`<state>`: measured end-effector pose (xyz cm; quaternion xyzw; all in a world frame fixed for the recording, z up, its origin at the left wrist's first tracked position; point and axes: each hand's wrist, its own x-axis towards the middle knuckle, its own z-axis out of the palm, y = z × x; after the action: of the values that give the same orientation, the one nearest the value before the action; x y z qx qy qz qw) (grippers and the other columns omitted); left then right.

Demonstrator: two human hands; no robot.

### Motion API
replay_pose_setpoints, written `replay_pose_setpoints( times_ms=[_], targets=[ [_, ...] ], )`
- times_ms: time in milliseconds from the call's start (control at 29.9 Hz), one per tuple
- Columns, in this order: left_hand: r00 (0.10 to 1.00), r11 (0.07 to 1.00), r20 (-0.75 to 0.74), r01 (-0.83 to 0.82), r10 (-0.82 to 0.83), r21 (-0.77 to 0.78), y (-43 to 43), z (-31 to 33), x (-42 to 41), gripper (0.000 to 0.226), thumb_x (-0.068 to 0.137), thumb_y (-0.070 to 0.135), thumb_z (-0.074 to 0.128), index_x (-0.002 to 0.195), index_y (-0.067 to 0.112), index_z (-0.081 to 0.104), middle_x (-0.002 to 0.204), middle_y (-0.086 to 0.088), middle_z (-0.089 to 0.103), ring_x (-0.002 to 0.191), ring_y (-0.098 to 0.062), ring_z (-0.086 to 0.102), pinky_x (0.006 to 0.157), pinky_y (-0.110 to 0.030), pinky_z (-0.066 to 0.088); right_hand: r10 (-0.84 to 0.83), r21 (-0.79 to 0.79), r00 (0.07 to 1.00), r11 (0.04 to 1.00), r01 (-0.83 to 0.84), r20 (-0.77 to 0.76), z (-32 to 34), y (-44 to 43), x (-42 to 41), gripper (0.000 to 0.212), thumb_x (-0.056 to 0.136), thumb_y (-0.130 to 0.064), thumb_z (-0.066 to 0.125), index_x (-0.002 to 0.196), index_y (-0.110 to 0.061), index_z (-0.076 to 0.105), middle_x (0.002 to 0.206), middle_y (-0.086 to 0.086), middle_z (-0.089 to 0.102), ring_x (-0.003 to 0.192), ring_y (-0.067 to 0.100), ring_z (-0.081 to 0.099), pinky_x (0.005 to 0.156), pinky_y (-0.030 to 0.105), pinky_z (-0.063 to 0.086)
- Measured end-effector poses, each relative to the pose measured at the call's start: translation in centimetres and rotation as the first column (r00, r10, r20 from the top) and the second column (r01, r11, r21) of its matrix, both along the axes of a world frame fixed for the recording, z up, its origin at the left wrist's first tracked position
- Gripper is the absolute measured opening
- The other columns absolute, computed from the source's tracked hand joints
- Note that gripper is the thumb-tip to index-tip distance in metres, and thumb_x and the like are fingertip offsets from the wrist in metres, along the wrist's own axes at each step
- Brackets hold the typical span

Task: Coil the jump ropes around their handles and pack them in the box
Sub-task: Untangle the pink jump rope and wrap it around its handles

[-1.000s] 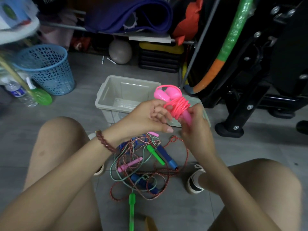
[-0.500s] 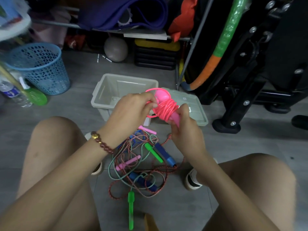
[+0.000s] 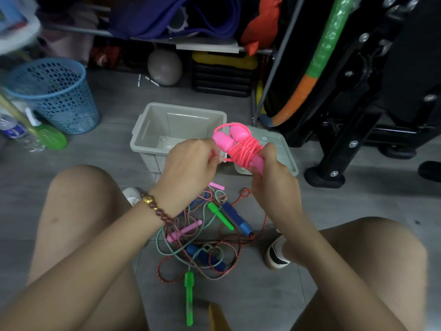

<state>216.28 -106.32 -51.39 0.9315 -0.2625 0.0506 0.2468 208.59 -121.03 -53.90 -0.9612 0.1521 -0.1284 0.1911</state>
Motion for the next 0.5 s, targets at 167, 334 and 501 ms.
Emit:
replay_pose_setpoints(
  times_ms=[167, 334, 501],
  targets=[
    [0.989, 0.98, 0.14, -0.076, 0.05, 0.185, -0.5, -0.4, -0.3, 0.019, 0.096, 0.024, 0.045, 0.106, 0.013, 0.056, 0.095, -0.009, 0.066, 0.091, -0.034, 0.061, 0.062, -0.031, 0.031, 0.008, 0.031, 1.0, 0.999, -0.008, 0.012, 0.1, -0.1, 0.0, 0.024, 0.092, -0.013, 0.05, 0.11, -0.009, 0.034, 0.08, 0.008, 0.057, 0.076, 0.039, 0.059, 0.055, 0.034, 0.032],
    [0.98, 0.988, 0.191, -0.08, 0.054, 0.13, -0.2, 0.1, -0.6, 0.016, 0.092, 0.018, 0.05, 0.101, 0.014, 0.063, 0.09, -0.011, 0.067, 0.088, -0.036, 0.061, 0.059, -0.031, 0.027, -0.002, 0.053, 0.999, 0.999, -0.001, 0.045, 0.6, -0.4, -0.2, 0.024, 0.092, -0.015, 0.051, 0.109, -0.009, 0.035, 0.086, 0.012, 0.06, 0.08, 0.04, 0.058, 0.057, 0.035, 0.031],
    [1.0, 0.942, 0.014, 0.0, -0.005, 0.335, -0.6, 0.2, -0.8, 0.033, 0.099, 0.03, 0.036, 0.081, 0.013, 0.057, 0.068, -0.001, 0.046, 0.074, -0.029, 0.05, 0.061, -0.03, 0.027, -0.022, 0.031, 1.0, 0.999, 0.022, 0.018, 0.0, -1.1, -0.2, 0.027, 0.09, -0.011, 0.051, 0.11, -0.01, 0.033, 0.084, 0.011, 0.058, 0.079, 0.039, 0.058, 0.058, 0.035, 0.034]
  ],
)
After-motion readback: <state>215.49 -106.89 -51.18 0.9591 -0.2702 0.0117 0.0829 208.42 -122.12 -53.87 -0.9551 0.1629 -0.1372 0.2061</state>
